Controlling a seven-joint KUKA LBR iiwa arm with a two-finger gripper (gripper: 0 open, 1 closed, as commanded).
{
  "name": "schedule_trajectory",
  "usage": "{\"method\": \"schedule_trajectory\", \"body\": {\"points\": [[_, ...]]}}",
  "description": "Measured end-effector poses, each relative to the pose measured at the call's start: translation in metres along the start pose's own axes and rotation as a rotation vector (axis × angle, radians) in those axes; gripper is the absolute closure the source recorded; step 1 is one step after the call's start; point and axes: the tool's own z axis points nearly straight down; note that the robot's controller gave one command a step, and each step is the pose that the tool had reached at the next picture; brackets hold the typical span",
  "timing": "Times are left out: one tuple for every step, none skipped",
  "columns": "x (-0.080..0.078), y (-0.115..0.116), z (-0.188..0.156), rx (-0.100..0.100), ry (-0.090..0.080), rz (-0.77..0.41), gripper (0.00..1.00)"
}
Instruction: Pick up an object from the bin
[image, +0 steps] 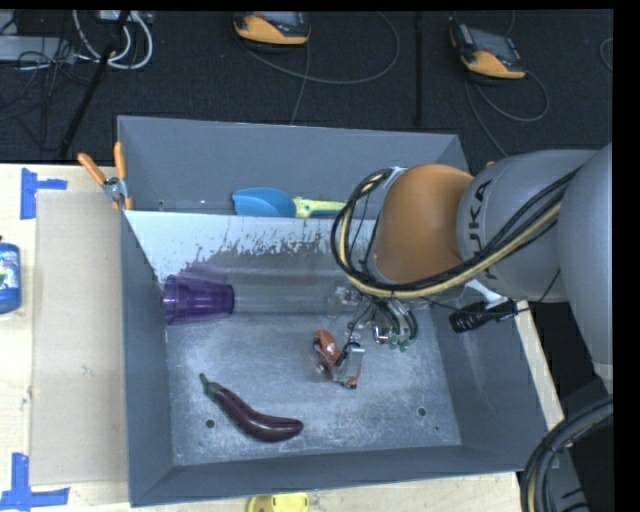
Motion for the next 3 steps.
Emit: {"method": "schedule_trajectory", "body": {"points": [[0.016, -0.031, 0.042, 0.001, 0.005, -0.014, 1.0], [0.016, -0.031, 0.042, 0.001, 0.005, -0.014, 1.0], [0.014, -0.007, -0.099, 0.0, 0.001, 0.0, 1.0]]}}
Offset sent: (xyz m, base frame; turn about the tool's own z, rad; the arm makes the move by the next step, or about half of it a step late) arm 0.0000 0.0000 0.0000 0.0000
